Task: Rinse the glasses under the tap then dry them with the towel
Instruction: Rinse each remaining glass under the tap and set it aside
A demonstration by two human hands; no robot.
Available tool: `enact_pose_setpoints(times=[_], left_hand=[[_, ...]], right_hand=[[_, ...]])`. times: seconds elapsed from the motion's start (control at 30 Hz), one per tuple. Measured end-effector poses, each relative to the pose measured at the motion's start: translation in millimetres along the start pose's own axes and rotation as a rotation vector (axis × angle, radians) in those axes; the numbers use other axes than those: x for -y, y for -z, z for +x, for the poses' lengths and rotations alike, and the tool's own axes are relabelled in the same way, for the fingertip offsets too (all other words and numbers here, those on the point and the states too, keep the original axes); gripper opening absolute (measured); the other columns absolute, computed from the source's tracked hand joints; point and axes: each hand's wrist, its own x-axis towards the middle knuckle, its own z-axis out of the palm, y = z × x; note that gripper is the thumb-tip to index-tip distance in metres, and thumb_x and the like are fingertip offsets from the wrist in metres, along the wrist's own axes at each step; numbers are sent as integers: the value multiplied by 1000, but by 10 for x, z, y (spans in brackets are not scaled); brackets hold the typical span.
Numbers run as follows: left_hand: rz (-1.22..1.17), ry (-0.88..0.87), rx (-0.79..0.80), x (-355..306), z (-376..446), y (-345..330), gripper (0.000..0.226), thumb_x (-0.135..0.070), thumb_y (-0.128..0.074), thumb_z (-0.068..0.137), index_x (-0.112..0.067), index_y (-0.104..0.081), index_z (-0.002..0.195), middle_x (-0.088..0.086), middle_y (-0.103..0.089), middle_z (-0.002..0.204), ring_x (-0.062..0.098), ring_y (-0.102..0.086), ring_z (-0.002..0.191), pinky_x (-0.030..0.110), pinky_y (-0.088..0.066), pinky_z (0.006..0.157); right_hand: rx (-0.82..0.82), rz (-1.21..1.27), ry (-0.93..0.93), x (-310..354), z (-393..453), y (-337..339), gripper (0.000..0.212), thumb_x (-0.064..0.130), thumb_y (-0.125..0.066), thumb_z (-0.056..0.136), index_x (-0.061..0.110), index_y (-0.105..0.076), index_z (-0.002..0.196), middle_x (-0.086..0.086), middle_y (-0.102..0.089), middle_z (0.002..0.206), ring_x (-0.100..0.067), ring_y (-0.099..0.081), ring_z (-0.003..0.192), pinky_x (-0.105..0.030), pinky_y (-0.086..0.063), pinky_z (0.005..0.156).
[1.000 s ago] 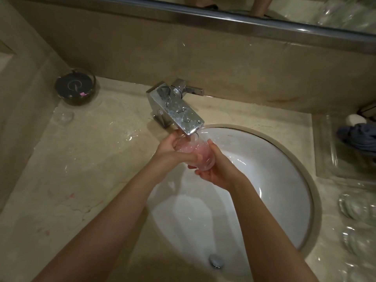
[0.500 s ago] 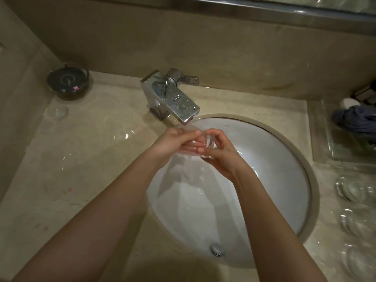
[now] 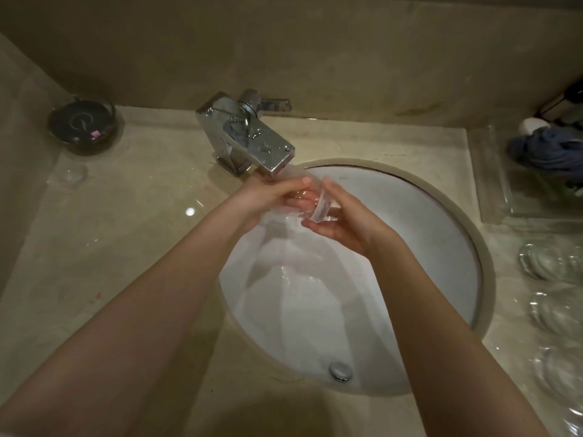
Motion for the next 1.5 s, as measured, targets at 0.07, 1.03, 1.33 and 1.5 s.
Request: enact_pose_setpoints(times=[0.07,1.03,1.33,1.5], left_hand=[[54,7,-4,14,-5,3,23,-5,-70,86,-25,-75,76,12,-75,88,23,-71,75,39,-57,83],[-45,106,-43,89,20,56,13,-27,-71,86,-24,-71,98,1,-76,82,14,-73,72,52,-37,108],[111,106,-3,199,-6,49,19,-23,-61,93,-11,-71,104,0,-76,89,12,-72,85,39,-49,92],[113,152,-40,232,-35,29,8,-26,-62,92,-21,-68,93,-10,-72,73,2,-69,73,30,-46,79]], right_hand=[[-42,-52,-92,31,-3,-45,53,54,-47,94,7,-63,110,-17,-64,102,-23,-69,74,-22,-56,59],[38,-153,120,-93,126,-6,23,13,-64,88,21,-57,109,-15,-56,103,-18,-62,77,-25,-51,64],[10,-88,41,-195,201,-50,38,48,-46,98,15,-64,105,-4,-61,82,-12,-59,67,-23,-53,60],[-22,-40,208,-355,181,32,33,17,-69,88,15,-50,115,-6,-60,103,-21,-65,83,-30,-55,74]])
